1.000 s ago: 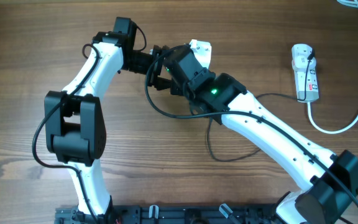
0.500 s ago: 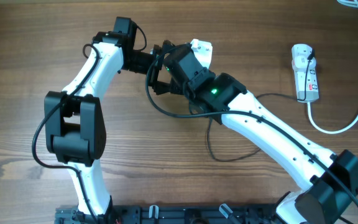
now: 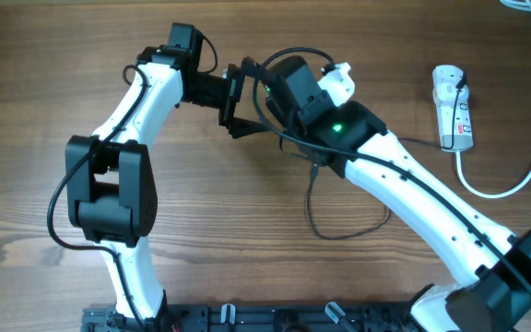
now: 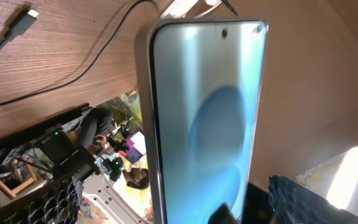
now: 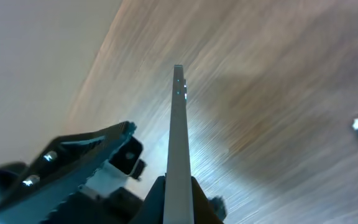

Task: Plug charger to phone and switch on socket

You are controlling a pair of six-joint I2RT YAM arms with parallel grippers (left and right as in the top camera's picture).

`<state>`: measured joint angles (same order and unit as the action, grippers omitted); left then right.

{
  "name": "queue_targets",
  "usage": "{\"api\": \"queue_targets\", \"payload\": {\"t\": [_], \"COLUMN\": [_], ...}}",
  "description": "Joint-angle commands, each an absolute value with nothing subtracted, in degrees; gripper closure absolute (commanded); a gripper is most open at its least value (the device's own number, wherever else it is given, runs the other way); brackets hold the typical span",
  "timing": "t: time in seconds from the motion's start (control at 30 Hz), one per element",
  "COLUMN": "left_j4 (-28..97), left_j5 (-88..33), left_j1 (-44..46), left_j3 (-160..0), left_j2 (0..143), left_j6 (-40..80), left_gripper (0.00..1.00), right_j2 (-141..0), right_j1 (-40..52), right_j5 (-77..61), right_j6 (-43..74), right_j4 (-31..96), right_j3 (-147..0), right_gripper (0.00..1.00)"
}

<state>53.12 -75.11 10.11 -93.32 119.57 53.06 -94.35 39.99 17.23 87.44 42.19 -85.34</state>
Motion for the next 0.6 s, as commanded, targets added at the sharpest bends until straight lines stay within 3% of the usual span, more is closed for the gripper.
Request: {"api": "queue_targets", "payload": {"t": [0.0,0.2,0.57], "left_j4": [52.86,50.15,48.97], "left_j5": [-76.47,-77.12,-77.3], "left_j1": [10.22,10.26,10.39], "left_j3": [-93.43,-93.43,-93.43], "left_j2": [117.75,117.75,117.75], "left_j6": [59.59,65.73,66.54], "left_gripper": [0.0,0.06,0.16], "right_j2": [-92.62,-92.66,-92.68], "right_j1": [40.21,40.23,40.23], "right_j5": [16.01,15.11,14.48], "right_j6": [104.73,117.97,118.67], "right_j4": [43.94,47.18,43.92], "right_j3": [-86.78,-86.67,-86.67], "right_gripper": [0.96,0.95,0.96]}}
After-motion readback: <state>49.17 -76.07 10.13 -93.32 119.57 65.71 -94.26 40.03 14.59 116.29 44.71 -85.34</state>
